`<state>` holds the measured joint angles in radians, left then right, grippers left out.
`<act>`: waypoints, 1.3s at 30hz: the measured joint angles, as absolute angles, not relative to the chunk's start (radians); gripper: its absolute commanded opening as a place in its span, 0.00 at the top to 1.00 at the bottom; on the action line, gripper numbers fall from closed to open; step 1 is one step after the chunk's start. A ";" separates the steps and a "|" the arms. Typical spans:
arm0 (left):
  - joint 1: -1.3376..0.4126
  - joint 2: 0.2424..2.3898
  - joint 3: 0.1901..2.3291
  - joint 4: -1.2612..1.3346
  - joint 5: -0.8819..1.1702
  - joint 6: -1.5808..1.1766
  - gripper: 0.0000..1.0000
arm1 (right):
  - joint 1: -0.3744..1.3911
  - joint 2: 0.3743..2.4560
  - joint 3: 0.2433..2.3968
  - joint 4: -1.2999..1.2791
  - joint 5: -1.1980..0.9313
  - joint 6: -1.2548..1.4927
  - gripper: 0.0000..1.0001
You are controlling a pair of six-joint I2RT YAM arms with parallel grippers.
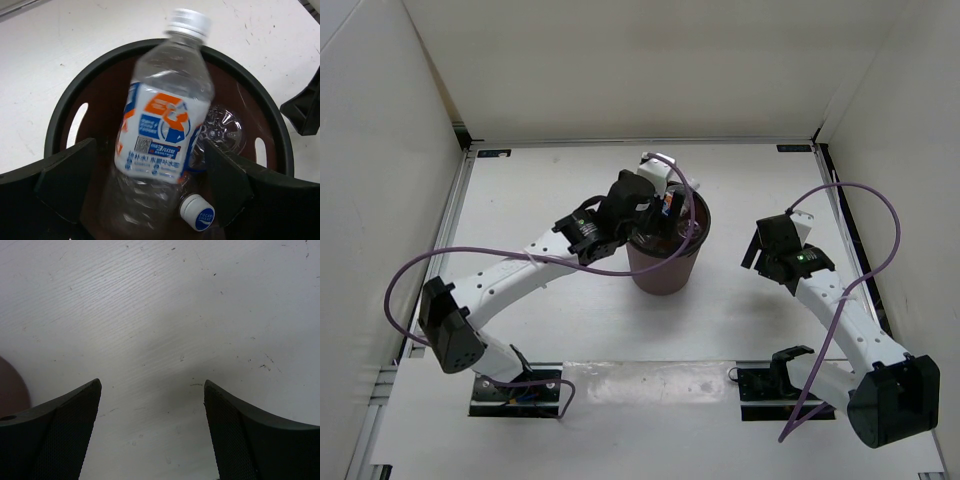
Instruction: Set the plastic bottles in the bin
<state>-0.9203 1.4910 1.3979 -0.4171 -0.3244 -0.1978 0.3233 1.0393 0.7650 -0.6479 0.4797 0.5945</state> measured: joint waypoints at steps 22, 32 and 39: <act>-0.823 0.797 1.361 -0.807 -0.750 -0.223 0.00 | 0.323 1.041 0.765 -0.648 0.479 0.595 0.16; -0.829 0.530 1.009 -1.097 -0.938 -0.396 0.00 | 0.300 1.031 0.765 -0.648 0.463 0.595 0.19; -0.841 0.476 0.989 -1.086 -0.945 -0.392 0.00 | 0.281 0.989 0.831 -0.710 0.314 0.543 0.19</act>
<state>-0.8406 0.4763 0.9894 -1.0863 -0.9455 -0.3916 0.2813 0.9894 0.8307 -0.7097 0.3141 0.5434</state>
